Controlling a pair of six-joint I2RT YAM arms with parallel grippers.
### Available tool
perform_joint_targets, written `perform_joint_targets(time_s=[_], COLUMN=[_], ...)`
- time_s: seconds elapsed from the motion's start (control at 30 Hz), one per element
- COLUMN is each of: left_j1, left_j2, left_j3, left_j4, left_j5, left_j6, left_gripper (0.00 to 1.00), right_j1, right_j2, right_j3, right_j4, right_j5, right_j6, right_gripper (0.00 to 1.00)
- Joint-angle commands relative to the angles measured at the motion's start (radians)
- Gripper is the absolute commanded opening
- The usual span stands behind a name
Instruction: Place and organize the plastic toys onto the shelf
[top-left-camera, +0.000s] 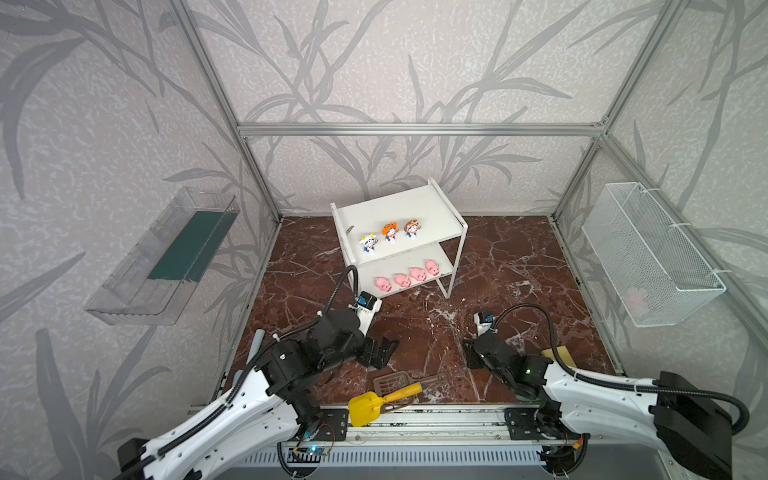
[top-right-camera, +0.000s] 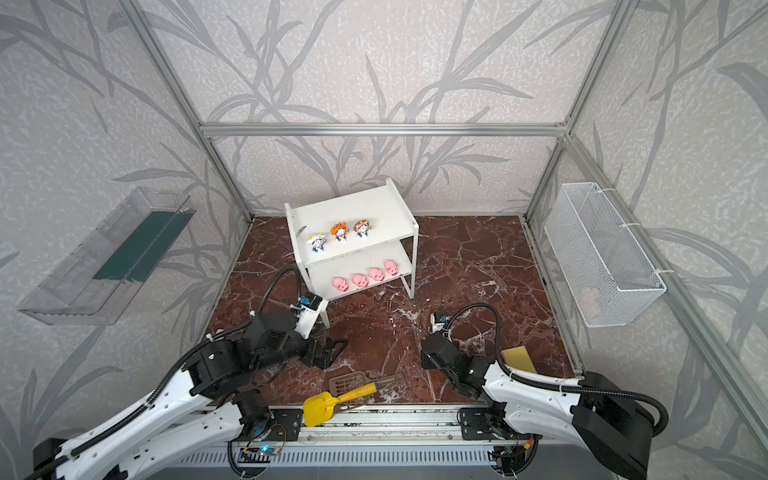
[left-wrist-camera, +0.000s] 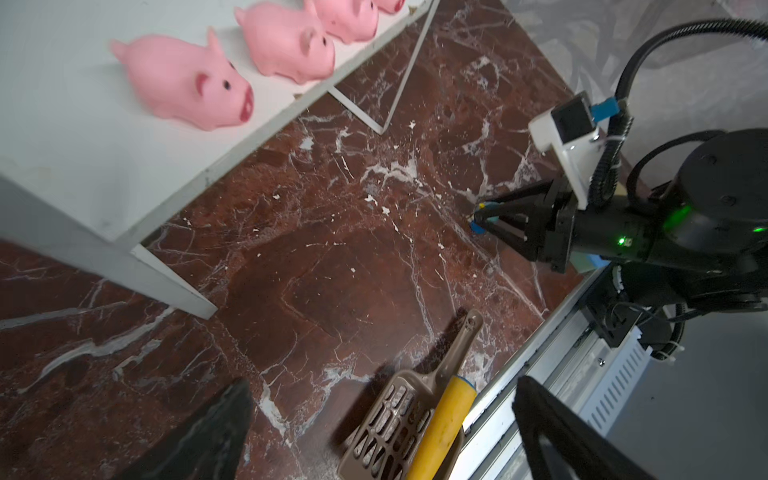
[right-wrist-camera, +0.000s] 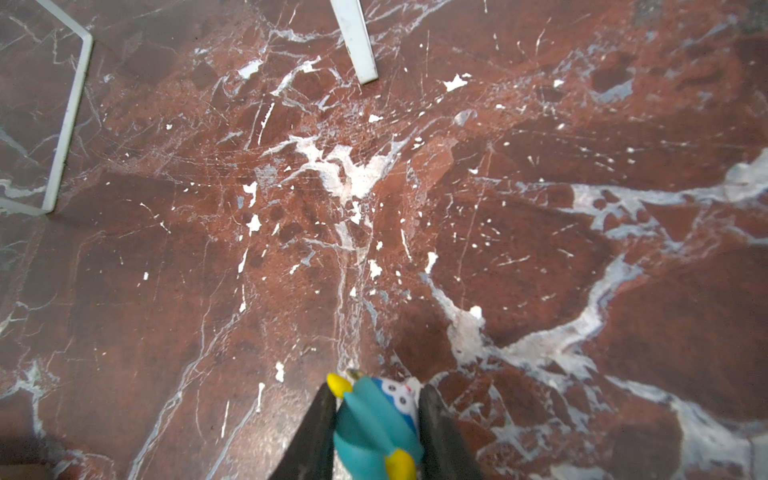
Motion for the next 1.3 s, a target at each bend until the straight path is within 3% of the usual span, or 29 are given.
perform_joint_targets(time_s=[0.0, 0.17, 0.37, 0.6, 0.8, 1.07, 1.27], left_j1=[-0.064, -0.124, -0.135, -0.136, -0.141, -0.146, -0.151], left_j2=[0.022, 0.091, 0.114, 0.108, 0.104, 0.098, 0.086], left_j3=[0.018, 0.024, 0.009, -0.003, -0.01, -0.012, -0.014], left_j4=[0.068, 0.108, 0.152, 0.173, 0.183, 0.184, 0.18], left_j5=[-0.028, -0.074, -0.07, -0.068, -0.072, -0.078, -0.085], left_j6=[0.056, 0.094, 0.112, 0.118, 0.116, 0.118, 0.117], left_gripper=[0.99, 0.99, 0.99, 0.99, 0.99, 0.99, 0.99], right_j1=[-0.004, -0.005, -0.005, -0.006, -0.016, -0.142, -0.149], right_j2=[-0.022, -0.026, -0.063, -0.164, -0.319, -0.42, -0.293], right_j3=[-0.012, -0.028, -0.065, -0.046, -0.015, -0.034, -0.008], right_j4=[-0.056, -0.059, -0.045, -0.164, -0.339, -0.427, -0.391], right_j5=[0.014, 0.014, 0.018, 0.035, 0.087, 0.047, 0.025], right_j6=[0.061, 0.085, 0.098, 0.079, 0.07, 0.073, 0.062], right_gripper=[0.31, 0.33, 0.37, 0.61, 0.73, 0.76, 0.76])
